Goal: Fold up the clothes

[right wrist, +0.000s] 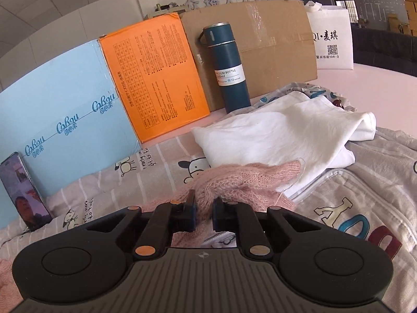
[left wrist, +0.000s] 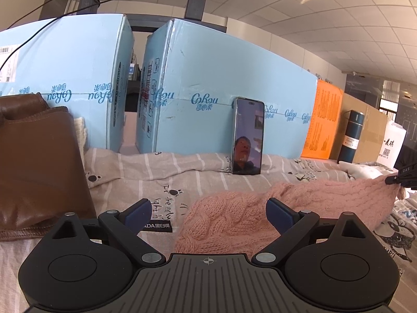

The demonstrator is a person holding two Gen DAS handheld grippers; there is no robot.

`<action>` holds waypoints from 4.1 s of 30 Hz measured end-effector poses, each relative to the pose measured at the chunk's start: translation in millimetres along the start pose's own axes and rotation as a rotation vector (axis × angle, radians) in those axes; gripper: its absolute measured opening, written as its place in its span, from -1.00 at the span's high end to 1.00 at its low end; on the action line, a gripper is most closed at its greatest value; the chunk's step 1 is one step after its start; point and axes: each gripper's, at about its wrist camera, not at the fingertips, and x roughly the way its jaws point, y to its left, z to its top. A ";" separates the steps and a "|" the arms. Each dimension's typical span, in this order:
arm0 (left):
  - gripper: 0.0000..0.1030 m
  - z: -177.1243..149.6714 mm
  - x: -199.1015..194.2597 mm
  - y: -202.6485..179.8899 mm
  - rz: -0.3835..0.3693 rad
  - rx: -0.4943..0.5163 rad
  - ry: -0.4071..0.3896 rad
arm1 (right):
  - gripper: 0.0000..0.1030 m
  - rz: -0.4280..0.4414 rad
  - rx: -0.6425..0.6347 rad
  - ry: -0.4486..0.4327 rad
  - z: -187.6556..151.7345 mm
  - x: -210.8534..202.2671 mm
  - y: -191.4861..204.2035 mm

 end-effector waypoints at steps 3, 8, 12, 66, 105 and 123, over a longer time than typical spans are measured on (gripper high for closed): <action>-0.87 0.1 0.4 -0.2 0.000 0.001 0.002 | 0.81 -0.032 -0.216 -0.098 -10.7 -8.3 31.5; -0.87 0.1 0.3 0.1 -0.003 0.000 0.002 | 0.81 0.037 -0.525 -0.194 -37.3 -26.5 85.7; -0.87 0.1 0.1 0.0 -0.006 -0.002 0.001 | 0.81 0.146 -0.696 -0.199 -59.2 -39.4 112.5; -0.99 -14.8 35.3 -8.7 -0.187 -0.129 0.246 | 0.54 0.378 0.288 0.159 -33.4 -18.0 34.6; -1.00 -2.4 11.0 8.1 -0.092 -0.298 0.079 | 0.52 0.743 -0.758 -0.264 -96.0 -123.5 193.4; -1.00 -2.4 -7.1 -9.1 -0.440 -0.441 0.034 | -0.71 1.097 -0.275 0.010 -31.5 -96.1 108.3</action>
